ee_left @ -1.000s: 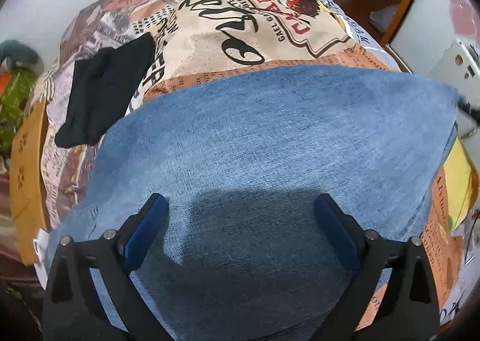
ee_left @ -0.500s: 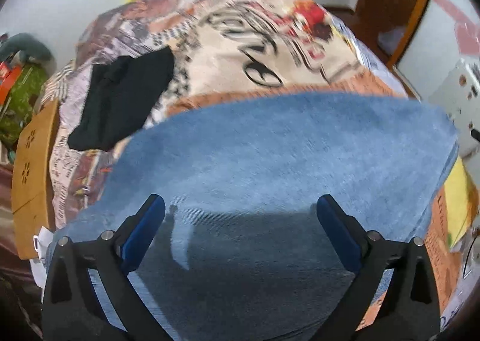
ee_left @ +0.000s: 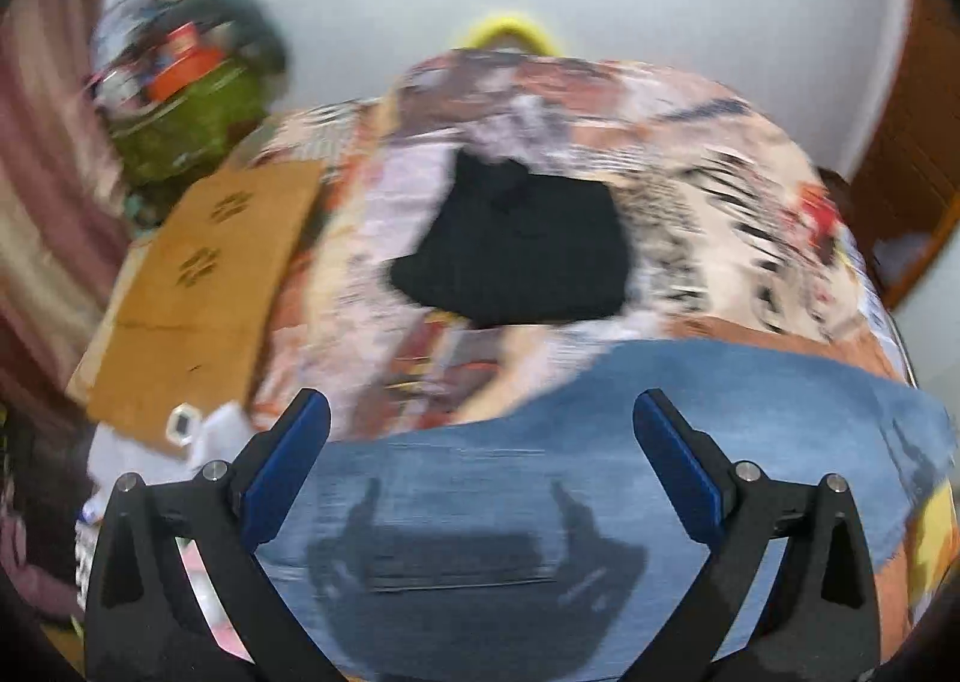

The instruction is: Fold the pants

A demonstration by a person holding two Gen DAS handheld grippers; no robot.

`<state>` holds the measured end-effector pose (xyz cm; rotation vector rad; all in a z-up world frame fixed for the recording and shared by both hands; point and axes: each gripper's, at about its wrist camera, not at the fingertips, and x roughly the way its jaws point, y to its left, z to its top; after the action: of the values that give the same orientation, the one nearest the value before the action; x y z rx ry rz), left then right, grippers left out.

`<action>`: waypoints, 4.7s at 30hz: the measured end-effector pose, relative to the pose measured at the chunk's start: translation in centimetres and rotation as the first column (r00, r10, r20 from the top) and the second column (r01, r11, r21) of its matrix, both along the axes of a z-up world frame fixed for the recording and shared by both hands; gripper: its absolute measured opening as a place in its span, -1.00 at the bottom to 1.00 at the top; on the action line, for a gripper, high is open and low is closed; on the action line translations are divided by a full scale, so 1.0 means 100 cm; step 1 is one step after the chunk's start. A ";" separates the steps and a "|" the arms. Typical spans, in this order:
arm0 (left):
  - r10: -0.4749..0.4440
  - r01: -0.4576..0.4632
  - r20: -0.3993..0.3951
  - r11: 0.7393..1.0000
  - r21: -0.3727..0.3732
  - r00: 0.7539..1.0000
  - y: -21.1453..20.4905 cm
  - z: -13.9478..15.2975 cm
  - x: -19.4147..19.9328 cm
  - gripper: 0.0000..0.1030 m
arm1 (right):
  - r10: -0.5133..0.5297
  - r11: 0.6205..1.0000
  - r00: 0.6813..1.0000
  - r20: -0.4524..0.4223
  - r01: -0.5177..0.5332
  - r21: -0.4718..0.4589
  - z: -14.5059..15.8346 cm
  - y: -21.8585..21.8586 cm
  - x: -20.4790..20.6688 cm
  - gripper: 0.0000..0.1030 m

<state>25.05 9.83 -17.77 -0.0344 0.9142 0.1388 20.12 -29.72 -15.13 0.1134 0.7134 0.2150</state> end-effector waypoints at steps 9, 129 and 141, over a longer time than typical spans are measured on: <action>0.206 -0.214 -0.119 0.975 -0.063 0.971 0.125 -0.041 -0.018 0.98 | 0.292 0.956 0.955 -0.039 -0.293 -0.013 -0.012 0.123 0.056 -0.41; 0.269 -0.358 -0.303 0.886 -0.295 0.914 0.096 -0.145 -0.129 -0.51 | 0.542 0.823 0.778 -0.317 -0.568 0.015 -0.092 0.196 -0.024 0.12; 0.352 -0.385 -0.248 0.918 -0.097 0.902 0.093 -0.098 -0.140 0.28 | 0.444 0.894 0.861 -0.246 -0.444 0.059 -0.071 0.141 -0.037 0.17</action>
<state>11.06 19.09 -27.54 -0.3352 1.1385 0.4384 16.39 -15.61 -22.26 -0.0278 0.9919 0.6548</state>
